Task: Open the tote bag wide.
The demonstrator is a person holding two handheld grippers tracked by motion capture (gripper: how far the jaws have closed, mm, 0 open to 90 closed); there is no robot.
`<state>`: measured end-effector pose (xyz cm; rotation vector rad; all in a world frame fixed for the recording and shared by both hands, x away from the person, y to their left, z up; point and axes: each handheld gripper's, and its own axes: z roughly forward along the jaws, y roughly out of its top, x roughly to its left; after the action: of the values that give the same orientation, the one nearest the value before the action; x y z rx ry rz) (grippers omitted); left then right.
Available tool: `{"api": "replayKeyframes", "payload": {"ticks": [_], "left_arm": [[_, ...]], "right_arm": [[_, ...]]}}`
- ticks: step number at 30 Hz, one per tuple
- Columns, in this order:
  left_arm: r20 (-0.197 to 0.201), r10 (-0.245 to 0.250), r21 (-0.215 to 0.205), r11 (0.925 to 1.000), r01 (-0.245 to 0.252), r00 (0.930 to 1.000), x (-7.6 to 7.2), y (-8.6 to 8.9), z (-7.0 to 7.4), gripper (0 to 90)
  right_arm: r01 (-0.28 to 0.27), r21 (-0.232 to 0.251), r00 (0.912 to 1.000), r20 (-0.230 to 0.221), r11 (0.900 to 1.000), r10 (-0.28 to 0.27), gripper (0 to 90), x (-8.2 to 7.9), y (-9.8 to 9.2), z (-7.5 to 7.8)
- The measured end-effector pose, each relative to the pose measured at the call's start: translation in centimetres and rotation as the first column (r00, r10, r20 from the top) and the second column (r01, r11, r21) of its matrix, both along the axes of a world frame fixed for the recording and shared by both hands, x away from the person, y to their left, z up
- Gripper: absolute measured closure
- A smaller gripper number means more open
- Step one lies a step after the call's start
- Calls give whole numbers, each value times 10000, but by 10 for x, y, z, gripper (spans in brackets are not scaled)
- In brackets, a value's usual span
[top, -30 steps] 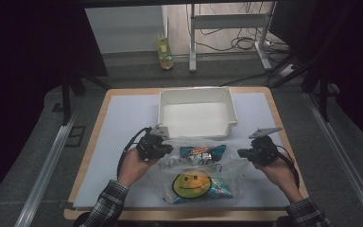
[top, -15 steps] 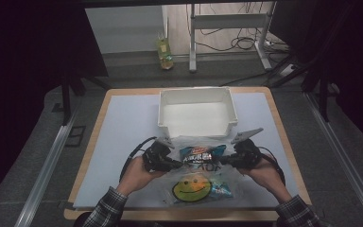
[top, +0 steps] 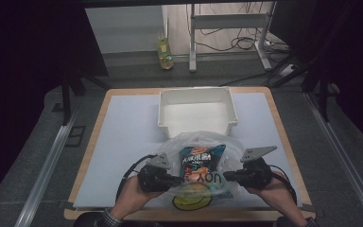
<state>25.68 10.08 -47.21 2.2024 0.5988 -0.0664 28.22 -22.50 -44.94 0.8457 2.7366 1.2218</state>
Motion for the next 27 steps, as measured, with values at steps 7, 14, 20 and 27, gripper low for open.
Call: {"api": "replayKeyframes", "payload": {"ticks": [7,14,20,27], "left_arm": [[140,-328,-1,9995,328,9994,-10,-8,-1,857],[630,-555,-1,9985,556,9965,-32,-12,3,850],[706,-697,27,9976,697,9951,-46,-16,3,842],[718,-565,205,9983,551,9958,-63,-16,-3,836]], "right_arm": [[-402,366,9983,439,9985,386,879,9,28,19],[-1380,197,9899,-311,9902,1386,877,8,55,9],[-1516,127,9866,-594,9884,1521,877,-10,39,5],[-1260,-57,9900,-639,9920,1254,877,-20,26,-2]]}}
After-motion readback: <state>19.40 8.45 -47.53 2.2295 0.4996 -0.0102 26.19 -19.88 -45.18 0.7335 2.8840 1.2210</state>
